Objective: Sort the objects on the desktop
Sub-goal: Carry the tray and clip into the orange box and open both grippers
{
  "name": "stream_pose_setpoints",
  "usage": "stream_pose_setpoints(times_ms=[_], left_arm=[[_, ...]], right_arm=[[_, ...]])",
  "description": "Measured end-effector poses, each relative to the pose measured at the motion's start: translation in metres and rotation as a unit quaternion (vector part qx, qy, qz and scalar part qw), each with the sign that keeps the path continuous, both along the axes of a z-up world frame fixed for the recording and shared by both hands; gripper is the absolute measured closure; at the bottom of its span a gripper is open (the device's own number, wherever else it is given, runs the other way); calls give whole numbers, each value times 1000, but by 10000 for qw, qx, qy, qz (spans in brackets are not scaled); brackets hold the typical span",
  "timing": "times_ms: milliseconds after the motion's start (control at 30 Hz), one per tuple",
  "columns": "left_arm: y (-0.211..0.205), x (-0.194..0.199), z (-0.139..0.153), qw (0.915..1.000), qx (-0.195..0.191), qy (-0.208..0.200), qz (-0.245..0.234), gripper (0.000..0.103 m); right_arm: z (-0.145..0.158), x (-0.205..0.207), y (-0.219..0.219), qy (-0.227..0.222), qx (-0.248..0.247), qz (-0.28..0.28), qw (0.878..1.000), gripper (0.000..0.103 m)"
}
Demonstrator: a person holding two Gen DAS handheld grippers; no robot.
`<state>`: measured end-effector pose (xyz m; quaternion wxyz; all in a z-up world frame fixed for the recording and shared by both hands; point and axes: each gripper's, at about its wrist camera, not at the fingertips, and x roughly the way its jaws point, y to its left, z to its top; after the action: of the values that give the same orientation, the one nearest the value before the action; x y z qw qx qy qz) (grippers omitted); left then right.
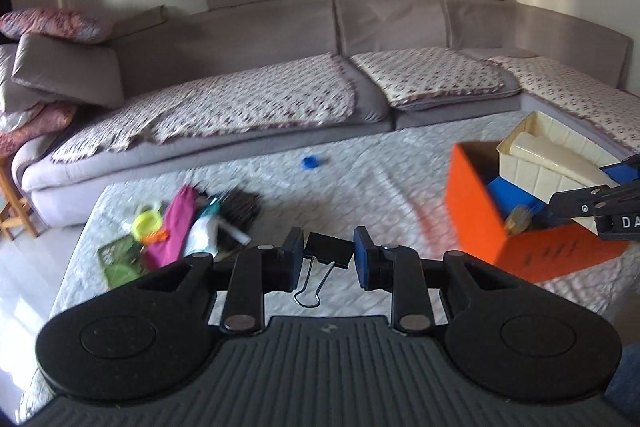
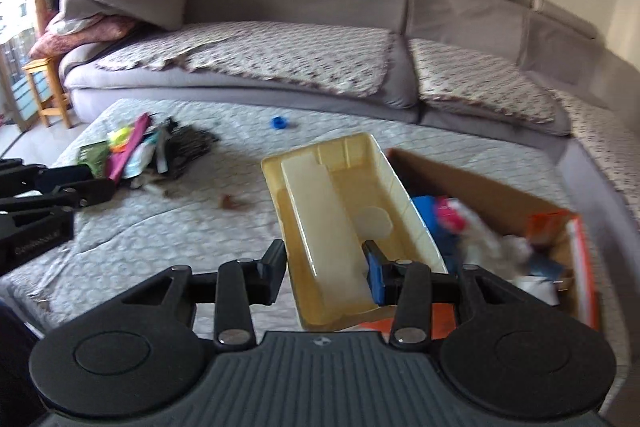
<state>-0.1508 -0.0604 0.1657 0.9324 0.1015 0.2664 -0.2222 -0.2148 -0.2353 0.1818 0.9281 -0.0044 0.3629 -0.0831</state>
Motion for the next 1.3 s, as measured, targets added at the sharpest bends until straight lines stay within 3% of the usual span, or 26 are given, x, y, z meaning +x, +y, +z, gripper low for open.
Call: stream_pose_setpoints(times_ms=[67, 333, 667, 933, 1300], left_arm=[[-15, 12, -21, 9998, -62, -6, -170, 76], [-92, 45, -23, 9969, -51, 80, -779, 76], [-182, 102, -38, 9925, 253, 532, -1074, 76], [-201, 122, -75, 9895, 624, 819, -1015, 76], [-199, 140, -105, 9849, 990, 1104, -898, 76]], right_arm=[[5, -3, -21, -24, -56, -275, 9996, 63], [4, 0, -84, 35, -231, -1166, 9929, 62], [-13, 21, -134, 294, -128, -1516, 9879, 62], [-33, 35, -161, 521, 76, -1495, 9874, 62], [-58, 54, -176, 771, 310, -1413, 9865, 62]])
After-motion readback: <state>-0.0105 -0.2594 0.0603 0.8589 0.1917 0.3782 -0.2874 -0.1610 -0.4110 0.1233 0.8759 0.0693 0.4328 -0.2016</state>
